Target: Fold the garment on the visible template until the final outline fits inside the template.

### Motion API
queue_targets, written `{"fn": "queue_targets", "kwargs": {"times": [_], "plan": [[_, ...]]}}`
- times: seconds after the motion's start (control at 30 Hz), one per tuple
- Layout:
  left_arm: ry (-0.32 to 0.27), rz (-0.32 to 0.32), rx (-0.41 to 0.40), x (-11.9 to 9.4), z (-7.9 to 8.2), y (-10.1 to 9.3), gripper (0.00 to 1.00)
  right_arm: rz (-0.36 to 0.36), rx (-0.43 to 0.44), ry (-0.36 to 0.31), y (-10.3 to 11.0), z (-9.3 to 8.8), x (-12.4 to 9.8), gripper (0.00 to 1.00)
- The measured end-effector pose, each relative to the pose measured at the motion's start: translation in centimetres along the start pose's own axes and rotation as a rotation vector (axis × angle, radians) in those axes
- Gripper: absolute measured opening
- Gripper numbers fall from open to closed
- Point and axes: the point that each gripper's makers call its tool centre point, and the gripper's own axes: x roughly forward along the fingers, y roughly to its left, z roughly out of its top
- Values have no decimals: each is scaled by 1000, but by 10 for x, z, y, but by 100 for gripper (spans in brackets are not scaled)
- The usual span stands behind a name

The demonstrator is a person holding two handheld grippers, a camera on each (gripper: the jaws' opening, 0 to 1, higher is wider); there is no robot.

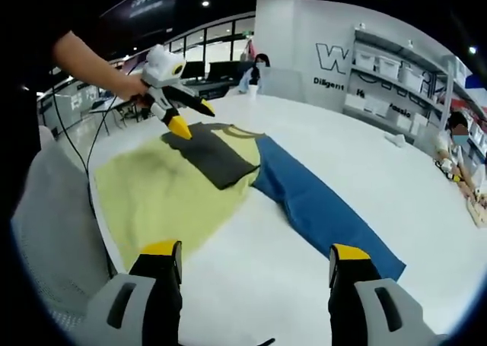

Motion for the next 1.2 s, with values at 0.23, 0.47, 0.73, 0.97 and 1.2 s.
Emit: {"fn": "queue_targets", "kwargs": {"times": [0.23,0.47,0.73,0.97,1.2], "plan": [[-10,36,-29,-16,-8,8,89,0,14,2,-6,0,2,78],[-6,69,-21,-45,-23,14,92,-52,69,1,-30,-4,-1,78],[1,108,-44,-73,-44,22,93,-87,98,2,-48,-7,-3,77],[-10,143,-64,-99,-59,22,93,-115,112,15,-63,-7,-2,75],[-4,178,-113,-115,-74,27,93,-157,142,18,-82,-8,-1,70]]}}
